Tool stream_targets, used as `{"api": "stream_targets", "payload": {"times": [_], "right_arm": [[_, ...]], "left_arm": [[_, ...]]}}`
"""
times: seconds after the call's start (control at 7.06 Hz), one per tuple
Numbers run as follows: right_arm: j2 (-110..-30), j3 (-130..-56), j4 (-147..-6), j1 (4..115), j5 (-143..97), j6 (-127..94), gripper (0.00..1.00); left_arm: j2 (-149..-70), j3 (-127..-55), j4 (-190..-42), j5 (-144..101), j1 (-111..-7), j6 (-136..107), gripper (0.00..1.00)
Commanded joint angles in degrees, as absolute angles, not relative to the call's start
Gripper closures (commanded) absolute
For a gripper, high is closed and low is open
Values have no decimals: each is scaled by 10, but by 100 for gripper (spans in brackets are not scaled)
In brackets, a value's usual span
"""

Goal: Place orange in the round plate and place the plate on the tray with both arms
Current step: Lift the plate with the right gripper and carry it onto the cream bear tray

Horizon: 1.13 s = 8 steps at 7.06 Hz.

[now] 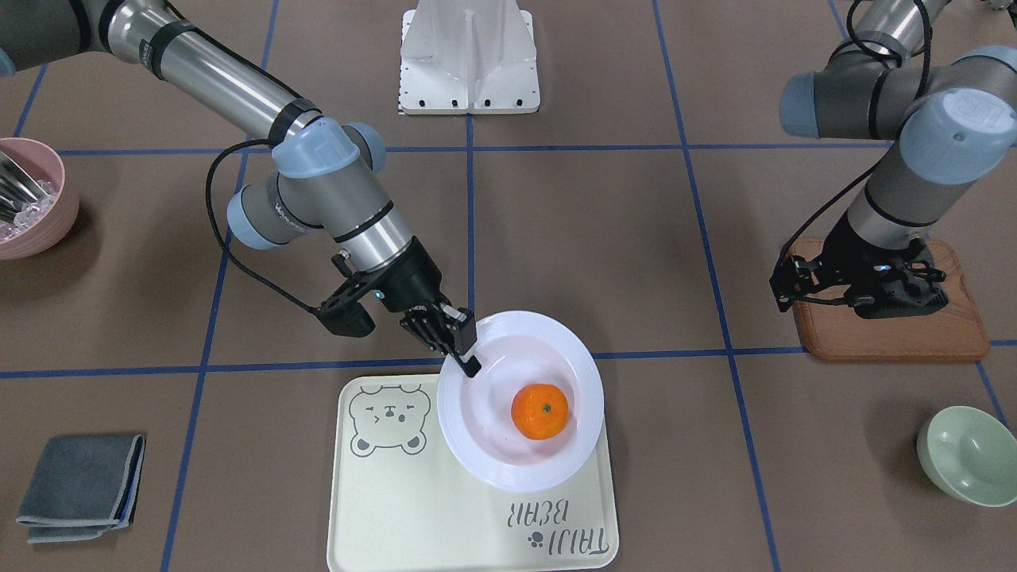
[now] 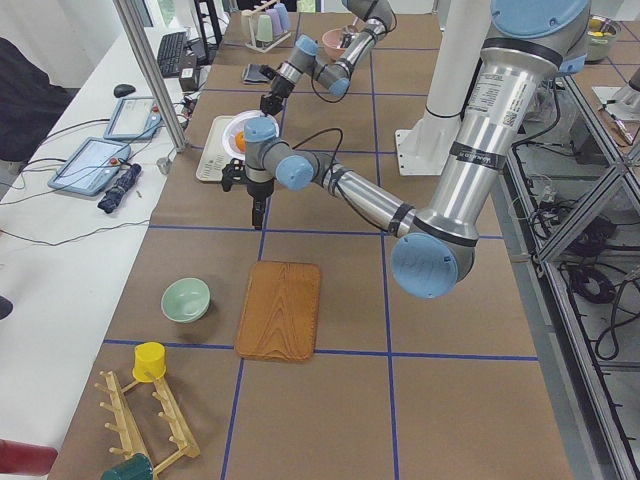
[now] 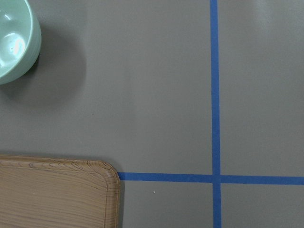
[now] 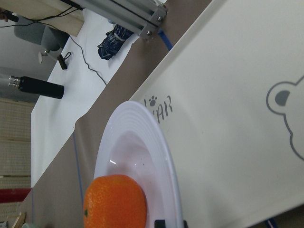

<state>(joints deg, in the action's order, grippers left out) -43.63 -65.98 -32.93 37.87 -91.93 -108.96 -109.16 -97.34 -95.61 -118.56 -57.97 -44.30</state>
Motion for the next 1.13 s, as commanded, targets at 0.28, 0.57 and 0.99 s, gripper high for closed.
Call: {"api": "stream_targets", "payload": {"times": [0.28, 0.57, 0.99], "right_arm": [[-404, -554, -335, 396, -944, -1110, 100], [-405, -549, -345, 412, -960, -1107, 1], [-466, -688, -563, 460, -1075, -911, 0]], "left_arm": [[-1092, -974, -956, -1186, -581, -443, 1], [-1092, -973, -956, -1186, -582, -443, 1], [-1092, -971, -956, -1186, -588, -443, 1]]}}
